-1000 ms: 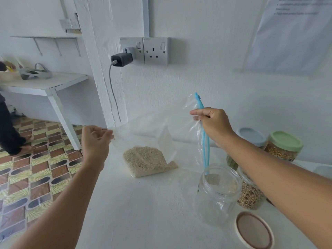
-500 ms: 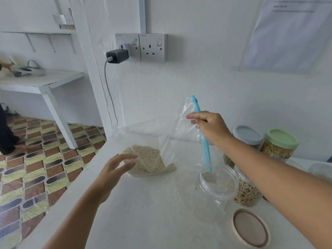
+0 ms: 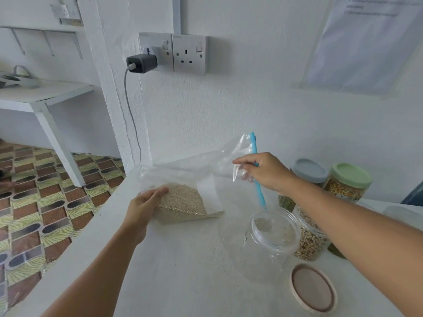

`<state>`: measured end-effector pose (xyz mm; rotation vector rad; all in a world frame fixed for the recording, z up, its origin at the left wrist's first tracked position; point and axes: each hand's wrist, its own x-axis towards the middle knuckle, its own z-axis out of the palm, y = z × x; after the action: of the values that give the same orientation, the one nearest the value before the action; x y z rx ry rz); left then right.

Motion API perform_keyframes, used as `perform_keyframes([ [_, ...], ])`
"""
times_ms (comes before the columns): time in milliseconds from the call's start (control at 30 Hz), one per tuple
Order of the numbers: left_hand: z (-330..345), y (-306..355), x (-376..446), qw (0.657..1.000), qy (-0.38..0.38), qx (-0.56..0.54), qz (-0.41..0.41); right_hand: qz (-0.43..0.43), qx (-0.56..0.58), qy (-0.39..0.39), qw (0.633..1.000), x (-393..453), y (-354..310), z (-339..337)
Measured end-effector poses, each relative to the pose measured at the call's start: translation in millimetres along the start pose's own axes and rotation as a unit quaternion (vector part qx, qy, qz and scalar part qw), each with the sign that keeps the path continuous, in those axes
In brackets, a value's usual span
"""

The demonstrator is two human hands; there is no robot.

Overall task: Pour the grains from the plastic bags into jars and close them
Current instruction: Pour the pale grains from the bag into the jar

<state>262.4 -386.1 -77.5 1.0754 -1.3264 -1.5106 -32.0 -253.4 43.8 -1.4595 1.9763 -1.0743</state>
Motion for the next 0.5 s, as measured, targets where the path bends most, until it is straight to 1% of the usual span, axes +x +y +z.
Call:
perform_keyframes([
  [100, 3, -4, 6, 0.999, 0.023, -0.019, -0.012, -0.02, 0.023, 0.041, 0.999, 10, -21, 5],
  [233, 1, -6, 15, 0.999, 0.038, -0.037, 0.001, -0.049, 0.041, 0.056, 0.996, 22, -59, 16],
  [367, -10, -5, 20, 0.996, 0.045, -0.078, -0.02, -0.063, 0.057, 0.061, 0.994, 29, -90, 22],
  [433, -13, 0, 17, 0.994, 0.04, -0.102, -0.027, -0.067, 0.065, 0.065, 0.993, 30, -102, 23],
  [500, -15, 7, 10, 0.991, 0.02, -0.132, -0.027, -0.07, 0.083, 0.072, 0.991, 30, -111, 20],
])
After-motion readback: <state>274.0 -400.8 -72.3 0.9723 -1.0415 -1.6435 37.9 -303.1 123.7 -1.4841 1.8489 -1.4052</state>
